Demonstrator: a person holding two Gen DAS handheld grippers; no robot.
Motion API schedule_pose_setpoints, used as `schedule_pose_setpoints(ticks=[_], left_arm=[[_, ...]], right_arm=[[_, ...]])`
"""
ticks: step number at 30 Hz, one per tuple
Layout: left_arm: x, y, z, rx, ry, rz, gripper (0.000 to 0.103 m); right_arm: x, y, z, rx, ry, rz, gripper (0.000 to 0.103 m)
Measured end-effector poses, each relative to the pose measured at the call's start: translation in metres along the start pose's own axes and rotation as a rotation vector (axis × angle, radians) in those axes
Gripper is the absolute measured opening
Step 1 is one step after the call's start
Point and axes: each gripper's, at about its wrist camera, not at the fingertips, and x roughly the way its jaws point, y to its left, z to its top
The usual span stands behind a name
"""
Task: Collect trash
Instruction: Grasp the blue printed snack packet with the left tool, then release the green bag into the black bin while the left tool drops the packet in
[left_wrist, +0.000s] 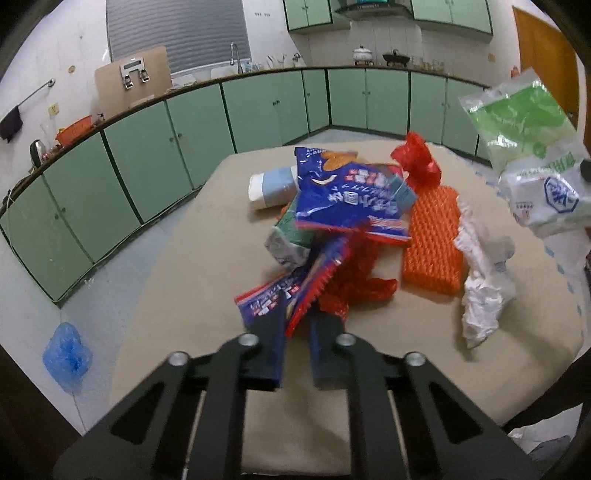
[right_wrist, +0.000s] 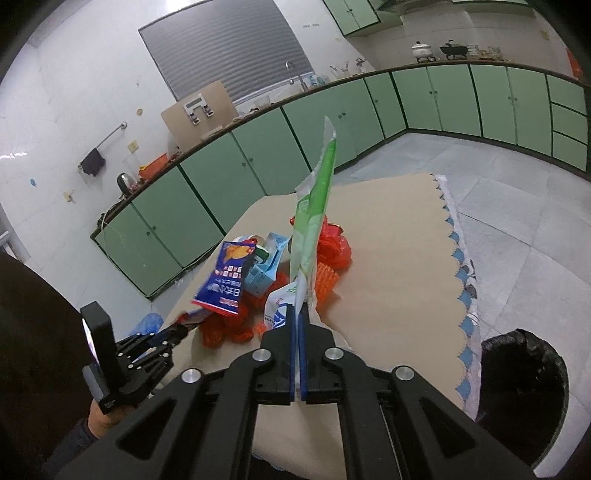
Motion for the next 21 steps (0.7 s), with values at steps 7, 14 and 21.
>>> schedule_pose_setpoints(ticks=[7,14,21], left_arm=[[-0.034,0.008,0.004,-0.087,-0.032,-0.071,0.001],[-0.068,-0.006,0.005,-0.070,-0.069,-0.099,0.001],[-0.108,-0.027,0.009,-0.041,-0.127,-0.113,0.001]], right_arm=[[-0.027,-0.008,0.002,0.006,-0.039,-0.019,0.002],[-0.063,-0.016,-0.009,0.009,-0.071,-0.041,0.002],[-0.103,-0.031,-0.020,0.024,-0.113,-0.076,0.002]])
